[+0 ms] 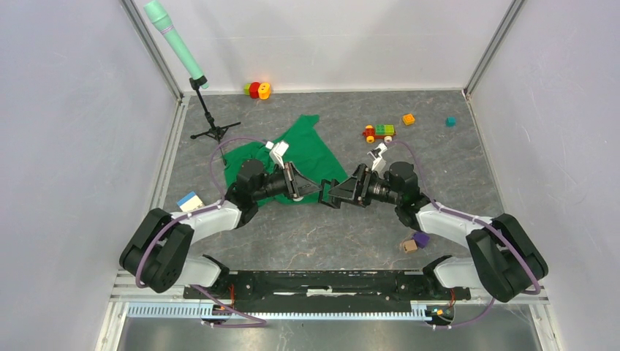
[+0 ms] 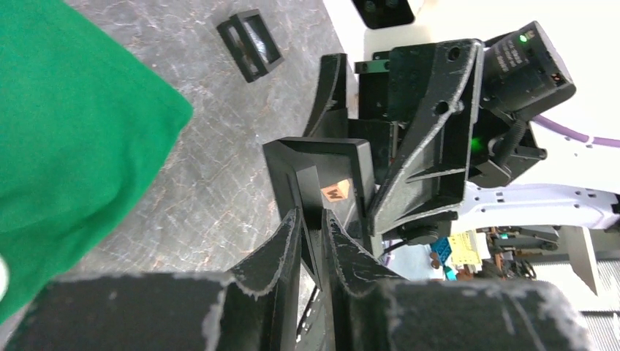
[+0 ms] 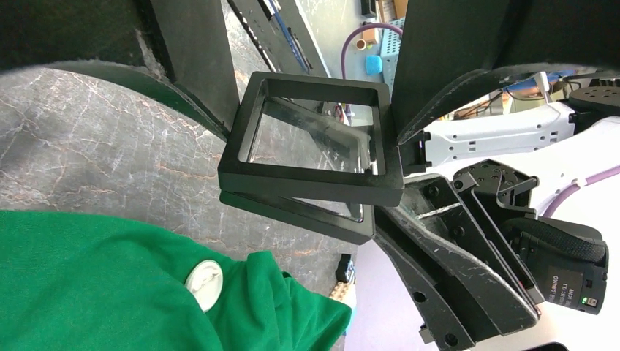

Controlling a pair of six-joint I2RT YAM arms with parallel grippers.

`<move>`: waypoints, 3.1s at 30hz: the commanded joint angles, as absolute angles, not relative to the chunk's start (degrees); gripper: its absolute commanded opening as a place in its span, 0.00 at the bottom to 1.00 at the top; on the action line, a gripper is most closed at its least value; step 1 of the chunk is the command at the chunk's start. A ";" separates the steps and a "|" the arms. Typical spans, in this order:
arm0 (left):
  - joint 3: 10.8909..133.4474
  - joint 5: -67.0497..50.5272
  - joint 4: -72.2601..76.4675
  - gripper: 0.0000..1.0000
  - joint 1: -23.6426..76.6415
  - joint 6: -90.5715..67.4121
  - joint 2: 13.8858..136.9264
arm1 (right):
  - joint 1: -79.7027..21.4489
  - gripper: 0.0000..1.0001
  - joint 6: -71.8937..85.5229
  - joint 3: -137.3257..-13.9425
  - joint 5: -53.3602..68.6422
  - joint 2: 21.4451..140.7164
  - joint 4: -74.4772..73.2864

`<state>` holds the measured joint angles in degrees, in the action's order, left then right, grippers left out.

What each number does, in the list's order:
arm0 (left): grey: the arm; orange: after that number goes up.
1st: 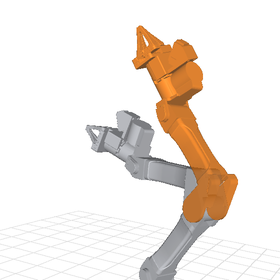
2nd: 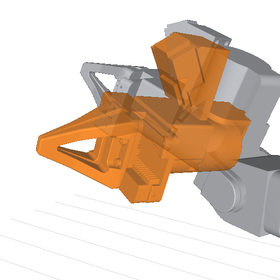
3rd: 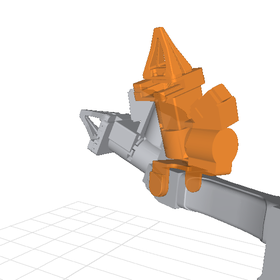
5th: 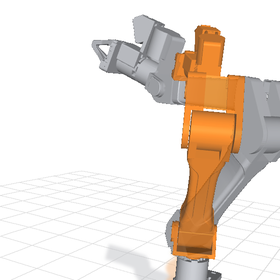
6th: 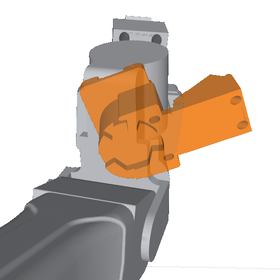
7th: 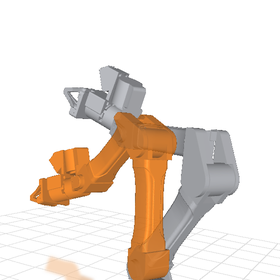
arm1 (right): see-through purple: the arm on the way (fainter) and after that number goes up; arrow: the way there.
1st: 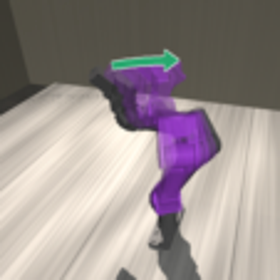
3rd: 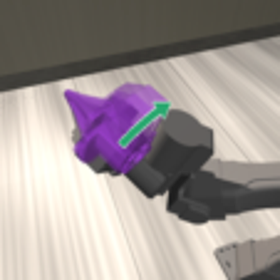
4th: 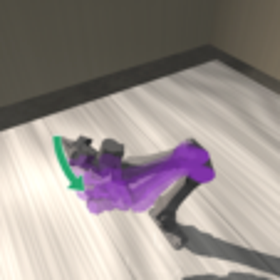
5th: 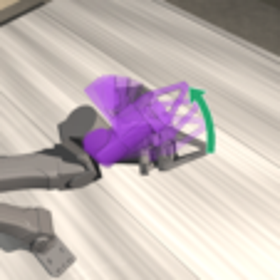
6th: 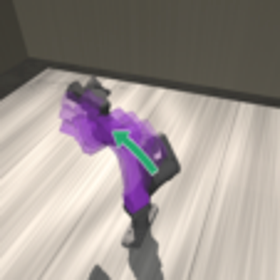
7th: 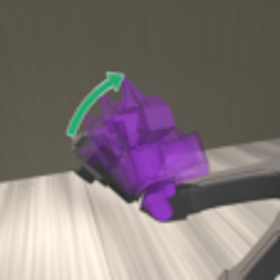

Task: Remove the brooch from the garment

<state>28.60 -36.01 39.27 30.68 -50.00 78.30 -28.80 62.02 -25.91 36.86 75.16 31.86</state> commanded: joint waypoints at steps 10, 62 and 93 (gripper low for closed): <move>30.47 -28.06 19.53 0.59 27.43 -41.03 70.60 | -28.85 0.68 48.68 -33.65 34.89 72.46 17.51; 34.76 -35.83 25.03 0.02 27.82 -42.83 79.69 | -28.66 0.74 30.21 -38.54 16.84 69.10 -5.65; 37.86 -26.02 8.93 0.54 27.87 -27.77 77.15 | -28.22 0.01 18.23 -53.28 13.56 75.61 -28.89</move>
<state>34.00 -31.55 17.87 27.88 -38.35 81.10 -28.42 25.45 -46.41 19.14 74.06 -18.39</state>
